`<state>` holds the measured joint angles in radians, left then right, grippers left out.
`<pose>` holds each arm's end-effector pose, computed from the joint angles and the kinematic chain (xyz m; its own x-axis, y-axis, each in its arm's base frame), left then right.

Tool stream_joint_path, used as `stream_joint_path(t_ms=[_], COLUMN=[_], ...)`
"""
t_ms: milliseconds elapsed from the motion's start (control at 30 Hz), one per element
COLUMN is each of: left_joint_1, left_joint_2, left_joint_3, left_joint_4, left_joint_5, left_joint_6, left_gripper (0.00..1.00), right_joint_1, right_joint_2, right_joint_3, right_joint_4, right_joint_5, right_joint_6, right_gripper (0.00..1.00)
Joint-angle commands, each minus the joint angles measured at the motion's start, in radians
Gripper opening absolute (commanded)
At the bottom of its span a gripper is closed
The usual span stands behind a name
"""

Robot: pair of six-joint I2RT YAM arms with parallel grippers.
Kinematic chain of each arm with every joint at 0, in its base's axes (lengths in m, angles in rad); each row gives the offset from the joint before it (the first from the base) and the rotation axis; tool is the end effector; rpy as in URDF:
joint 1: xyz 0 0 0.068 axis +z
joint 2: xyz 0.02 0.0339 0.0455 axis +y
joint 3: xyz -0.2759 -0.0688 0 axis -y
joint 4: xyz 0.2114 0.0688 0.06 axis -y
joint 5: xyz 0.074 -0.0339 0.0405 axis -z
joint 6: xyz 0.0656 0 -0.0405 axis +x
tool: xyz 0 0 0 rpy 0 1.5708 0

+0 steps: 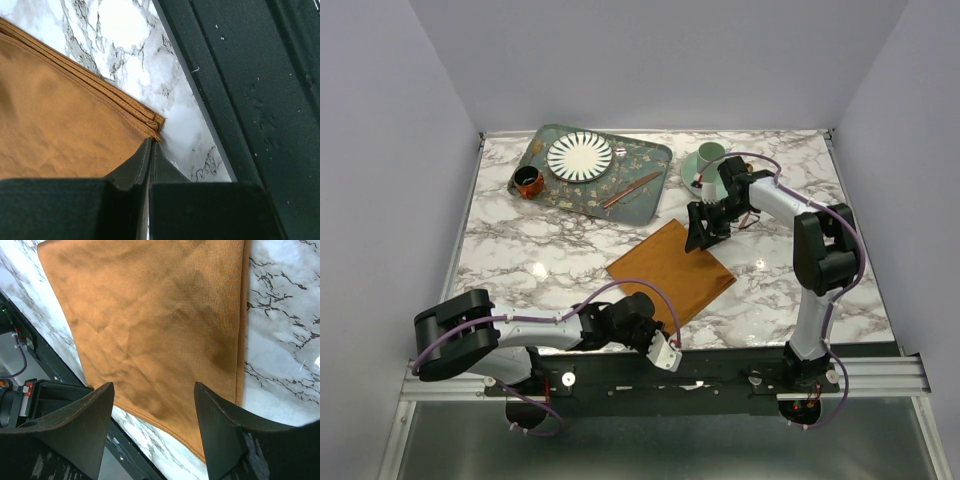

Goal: Fold the napkin into a case and place the utensils inside
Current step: Pick up the top corner of the square folded napkin from the center of the board.

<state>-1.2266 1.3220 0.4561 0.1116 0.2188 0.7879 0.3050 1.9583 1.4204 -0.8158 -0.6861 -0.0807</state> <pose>0.0660 -0.2263 0.1642 0.5262 0.5826 -0.6194 0.8496 -0.3296 0.4118 0.3342 0.1488 0.1903 -0.8992 -0.3485 -0.2646 -0.4364 0.6711 0.5993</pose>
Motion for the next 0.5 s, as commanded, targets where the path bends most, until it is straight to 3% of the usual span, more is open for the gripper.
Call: stream_joint_path(t_ms=[0, 133, 167, 200, 300, 467], left_joint_1=[-0.008, -0.008, -0.008, -0.008, -0.008, -0.008], left_joint_2=[-0.024, -0.020, -0.015, -0.015, -0.001, 0.026], left_joint_3=[0.003, 0.003, 0.003, 0.001, -0.004, -0.004], left_joint_4=[0.025, 0.025, 0.025, 0.025, 0.031, 0.053], left_joint_5=[-0.006, -0.006, -0.009, -0.012, -0.025, -0.030], left_joint_6=[-0.015, -0.029, -0.030, -0.033, -0.036, -0.047], left_gripper=[0.00, 0.02, 0.09, 0.23, 0.37, 0.45], right_joint_1=[-0.009, -0.009, -0.009, -0.009, -0.010, -0.015], right_joint_2=[0.030, 0.034, 0.033, 0.036, 0.037, 0.042], right_joint_3=[0.014, 0.011, 0.011, 0.009, 0.008, 0.008], right_joint_4=[-0.013, -0.014, -0.016, -0.016, -0.016, -0.017], right_joint_5=[-0.024, -0.029, -0.027, -0.027, -0.030, -0.036], right_joint_6=[-0.019, -0.019, -0.021, -0.021, -0.022, -0.019], right_gripper=[0.73, 0.73, 0.73, 0.73, 0.74, 0.74])
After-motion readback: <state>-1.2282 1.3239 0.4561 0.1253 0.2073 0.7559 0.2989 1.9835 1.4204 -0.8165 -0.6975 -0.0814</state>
